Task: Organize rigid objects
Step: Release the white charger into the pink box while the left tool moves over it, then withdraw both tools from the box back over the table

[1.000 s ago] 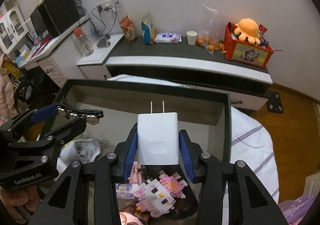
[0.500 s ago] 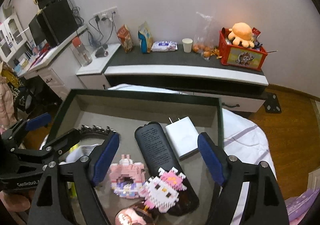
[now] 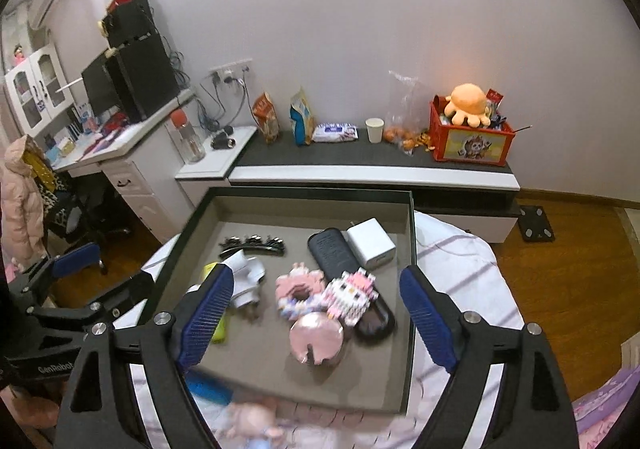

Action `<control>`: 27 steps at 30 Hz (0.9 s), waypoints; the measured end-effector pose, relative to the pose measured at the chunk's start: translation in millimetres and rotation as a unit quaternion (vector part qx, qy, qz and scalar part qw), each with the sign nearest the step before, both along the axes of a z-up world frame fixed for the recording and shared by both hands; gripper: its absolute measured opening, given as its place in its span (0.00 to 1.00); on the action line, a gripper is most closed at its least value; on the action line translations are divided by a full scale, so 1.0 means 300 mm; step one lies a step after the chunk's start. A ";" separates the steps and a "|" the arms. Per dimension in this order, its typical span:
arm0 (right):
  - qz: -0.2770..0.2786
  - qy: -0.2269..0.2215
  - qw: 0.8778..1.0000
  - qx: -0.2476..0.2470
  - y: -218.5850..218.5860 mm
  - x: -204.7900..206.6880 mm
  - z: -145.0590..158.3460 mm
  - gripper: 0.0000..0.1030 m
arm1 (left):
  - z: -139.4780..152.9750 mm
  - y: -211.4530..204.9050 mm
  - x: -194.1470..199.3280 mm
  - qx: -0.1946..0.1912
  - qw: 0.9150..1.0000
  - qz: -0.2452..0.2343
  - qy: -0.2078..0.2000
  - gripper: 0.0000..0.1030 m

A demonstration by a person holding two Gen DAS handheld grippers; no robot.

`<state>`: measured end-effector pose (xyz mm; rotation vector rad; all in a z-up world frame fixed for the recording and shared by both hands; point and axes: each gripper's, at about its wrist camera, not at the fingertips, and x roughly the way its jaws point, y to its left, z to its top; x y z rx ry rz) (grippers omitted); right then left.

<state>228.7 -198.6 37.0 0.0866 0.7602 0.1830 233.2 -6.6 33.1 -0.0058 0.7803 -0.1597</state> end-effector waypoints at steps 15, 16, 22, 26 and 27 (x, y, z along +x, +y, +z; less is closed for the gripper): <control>-0.005 -0.026 0.999 0.027 -0.043 -0.381 0.003 1.00 | -0.019 0.040 -0.355 0.011 0.999 0.028 -0.018 1.00; -0.005 -0.024 0.999 0.027 -0.046 -0.396 -0.004 1.00 | -0.033 0.044 -0.370 0.011 0.999 0.029 -0.014 1.00; -0.006 -0.004 1.000 0.024 -0.040 -0.480 -0.073 1.00 | -0.120 0.058 -0.442 0.014 0.999 0.037 0.009 1.00; -0.004 0.009 1.000 0.023 -0.033 -0.512 -0.113 1.00 | -0.165 0.070 -0.472 0.009 0.999 0.042 0.024 1.00; -0.003 0.013 1.000 0.024 -0.031 -0.515 -0.121 1.00 | -0.173 0.072 -0.478 0.009 0.999 0.043 0.027 1.00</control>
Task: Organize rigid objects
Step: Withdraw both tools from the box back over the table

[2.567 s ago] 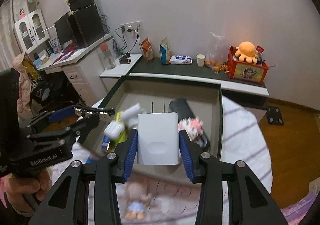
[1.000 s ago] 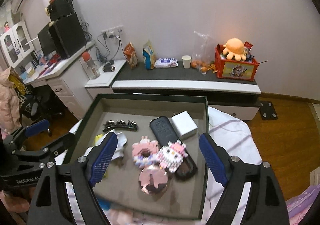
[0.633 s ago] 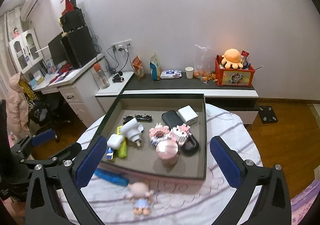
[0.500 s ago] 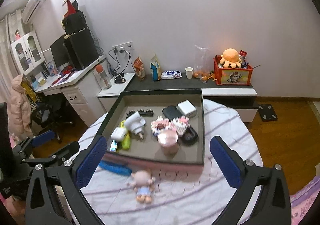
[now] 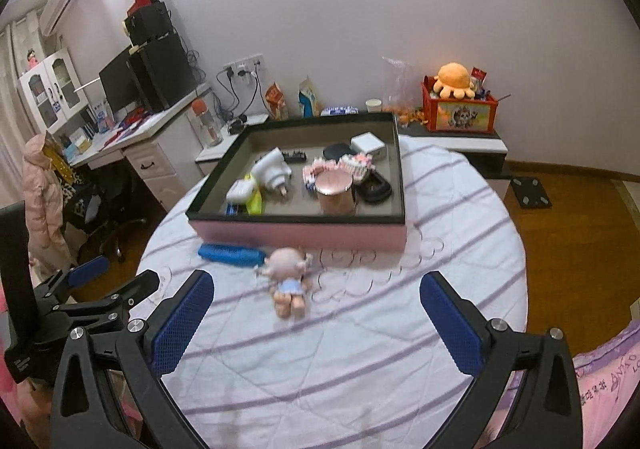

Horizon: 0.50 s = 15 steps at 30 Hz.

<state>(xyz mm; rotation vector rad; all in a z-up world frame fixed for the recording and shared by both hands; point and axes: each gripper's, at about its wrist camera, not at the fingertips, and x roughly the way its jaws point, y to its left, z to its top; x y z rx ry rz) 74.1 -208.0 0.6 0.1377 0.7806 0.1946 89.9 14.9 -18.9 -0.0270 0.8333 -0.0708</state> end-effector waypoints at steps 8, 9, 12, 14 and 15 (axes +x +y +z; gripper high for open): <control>0.006 0.013 1.000 -0.006 0.030 0.006 -0.030 1.00 | -0.025 0.017 -0.004 -0.002 1.000 -0.006 -0.001 1.00; 0.006 0.016 1.000 -0.007 0.033 0.009 -0.033 1.00 | -0.029 0.019 0.002 -0.002 1.000 -0.007 -0.002 1.00; 0.009 0.025 1.000 -0.009 0.043 0.022 -0.054 1.00 | -0.069 0.011 0.056 0.006 1.000 -0.020 0.007 1.00; 0.010 0.031 0.999 -0.011 0.050 0.030 -0.070 1.00 | -0.107 0.008 0.105 0.006 0.999 -0.031 0.020 1.00; 0.011 0.034 0.999 -0.011 0.054 0.034 -0.077 1.00 | -0.125 0.007 0.125 0.004 0.999 -0.036 0.025 1.00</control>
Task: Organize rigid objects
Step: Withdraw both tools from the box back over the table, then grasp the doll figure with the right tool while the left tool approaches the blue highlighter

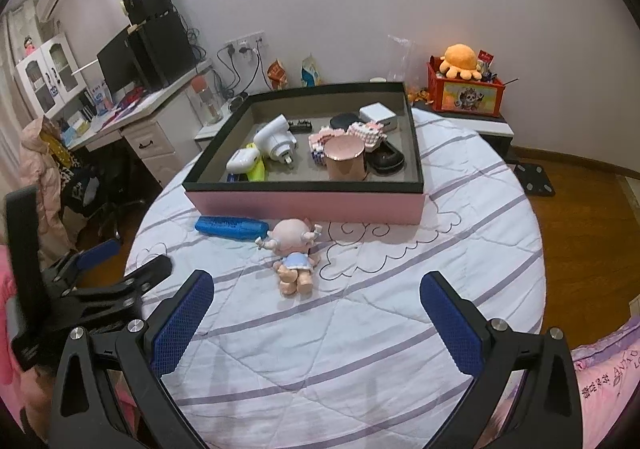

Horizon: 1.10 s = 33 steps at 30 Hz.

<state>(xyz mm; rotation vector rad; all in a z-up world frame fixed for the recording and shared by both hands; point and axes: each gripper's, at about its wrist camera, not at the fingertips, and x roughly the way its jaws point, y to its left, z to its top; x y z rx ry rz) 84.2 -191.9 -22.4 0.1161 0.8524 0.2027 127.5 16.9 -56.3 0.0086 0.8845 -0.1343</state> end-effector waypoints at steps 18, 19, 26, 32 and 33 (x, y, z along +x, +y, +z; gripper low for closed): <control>0.004 0.063 0.998 -0.021 0.045 0.155 -0.148 1.00 | -0.173 -0.015 0.261 -0.015 0.998 -0.048 0.037 1.00; 0.005 0.065 0.998 -0.021 0.046 0.161 -0.155 1.00 | -0.178 -0.016 0.272 -0.021 0.997 -0.057 0.039 1.00; 0.008 0.074 0.997 -0.025 0.052 0.179 -0.177 1.00 | -0.177 -0.067 0.258 -0.039 0.991 -0.120 0.044 1.00; 0.015 0.078 0.997 -0.026 0.056 0.186 -0.190 1.00 | -0.172 -0.073 0.261 -0.060 0.986 -0.147 0.045 0.99; 0.014 0.078 0.997 -0.025 0.056 0.188 -0.190 1.00 | -0.172 -0.075 0.263 -0.063 0.985 -0.153 0.048 0.99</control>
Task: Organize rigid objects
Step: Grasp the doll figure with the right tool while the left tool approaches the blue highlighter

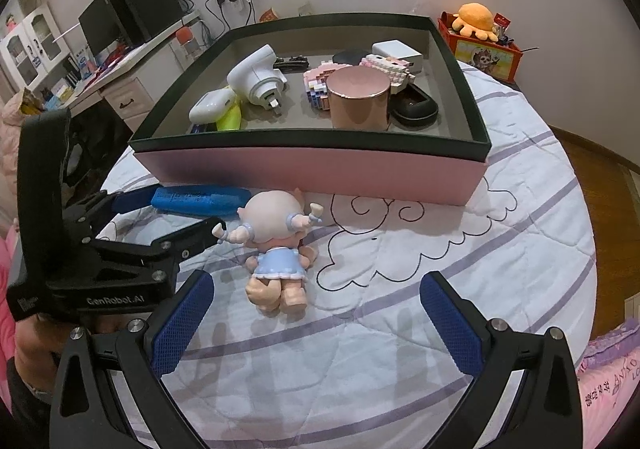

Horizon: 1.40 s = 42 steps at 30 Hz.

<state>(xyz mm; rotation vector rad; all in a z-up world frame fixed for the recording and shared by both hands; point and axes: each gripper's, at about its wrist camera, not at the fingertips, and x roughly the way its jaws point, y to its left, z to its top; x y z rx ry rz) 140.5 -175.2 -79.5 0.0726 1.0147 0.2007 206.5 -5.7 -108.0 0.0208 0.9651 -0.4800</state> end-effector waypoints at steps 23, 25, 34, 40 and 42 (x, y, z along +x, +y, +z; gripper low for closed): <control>0.005 -0.007 1.000 -0.010 0.021 0.025 -0.030 0.69 | -0.002 -0.083 -0.033 0.085 0.991 -0.095 -0.043 0.57; 0.007 -0.005 1.000 -0.009 0.029 0.031 -0.034 0.68 | 0.000 -0.083 -0.037 0.085 0.991 -0.098 -0.043 0.55; 0.023 0.002 1.000 -0.012 0.077 0.042 -0.052 0.45 | -0.004 -0.121 -0.043 0.092 0.989 -0.099 -0.066 0.54; 0.019 0.007 1.000 -0.004 0.052 0.036 -0.042 0.41 | -0.007 -0.159 -0.052 0.105 0.985 -0.118 -0.070 0.63; 0.018 0.008 1.000 -0.003 0.052 0.037 -0.044 0.42 | -0.004 -0.162 -0.051 0.097 0.985 -0.125 -0.063 0.53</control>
